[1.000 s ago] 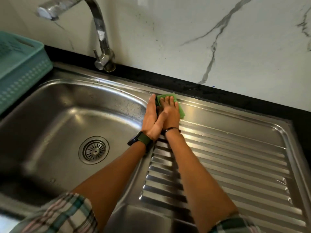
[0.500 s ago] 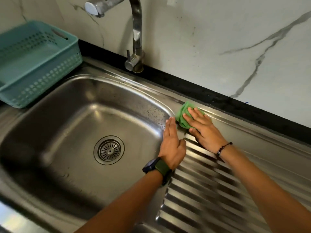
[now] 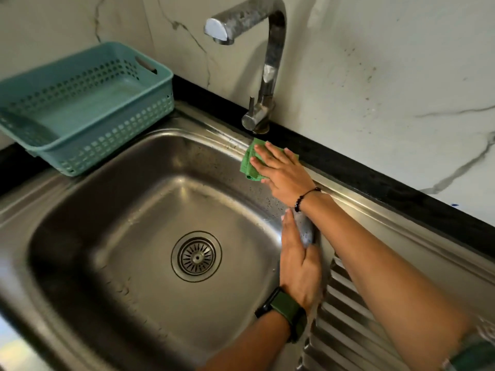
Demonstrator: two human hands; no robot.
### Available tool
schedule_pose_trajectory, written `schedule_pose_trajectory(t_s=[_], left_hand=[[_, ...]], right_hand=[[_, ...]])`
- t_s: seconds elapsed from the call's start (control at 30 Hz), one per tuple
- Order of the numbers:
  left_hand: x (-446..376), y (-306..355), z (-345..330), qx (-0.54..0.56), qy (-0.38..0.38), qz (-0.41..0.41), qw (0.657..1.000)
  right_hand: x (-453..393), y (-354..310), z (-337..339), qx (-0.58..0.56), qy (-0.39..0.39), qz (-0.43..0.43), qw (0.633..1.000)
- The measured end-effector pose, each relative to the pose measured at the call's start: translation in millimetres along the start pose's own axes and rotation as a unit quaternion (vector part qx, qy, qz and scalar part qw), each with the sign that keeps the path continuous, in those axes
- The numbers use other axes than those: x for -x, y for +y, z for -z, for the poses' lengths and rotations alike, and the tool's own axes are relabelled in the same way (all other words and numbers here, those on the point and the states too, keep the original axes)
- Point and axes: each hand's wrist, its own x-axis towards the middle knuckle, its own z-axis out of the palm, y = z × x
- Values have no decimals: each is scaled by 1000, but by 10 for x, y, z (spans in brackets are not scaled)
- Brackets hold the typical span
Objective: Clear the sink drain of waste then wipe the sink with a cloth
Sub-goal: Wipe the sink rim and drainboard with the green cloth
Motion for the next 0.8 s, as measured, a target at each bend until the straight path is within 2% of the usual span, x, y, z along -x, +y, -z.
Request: schedule_pose_trajectory(t_s=[0.07,0.13,0.23,0.3,0.4,0.43,0.5,0.7,0.8], left_hand=[[-124,79,90,8,65,5,998],[-320,202,260,-12,105,-24,994],[-722,370,718,-164,82,-92,979],[-1083,455,1135,-339,65,-123,930],[-1578,554,1711,-567,43,-130,813],[-1710,573,1863,-612,40,-121,781],[-1873,587,2049,-658,35,-102,746],[-1946,533,2128,-666,13,-106,738],[-1927,649,2231,-630,-3,-115,768]], right_hand=[[-94,-37,12,8,-7,4,1000],[-93,-68,62,-3,-16,9,1000],[205,-22,129,25,-27,14,999],[648,125,150,36,-27,2,999],[1214,266,211,7,-27,-28,999],[1256,270,231,6,-36,-35,999],[1218,253,232,24,-33,-28,999],[624,49,167,54,-5,-11,998],[240,-159,124,98,8,-12,995]])
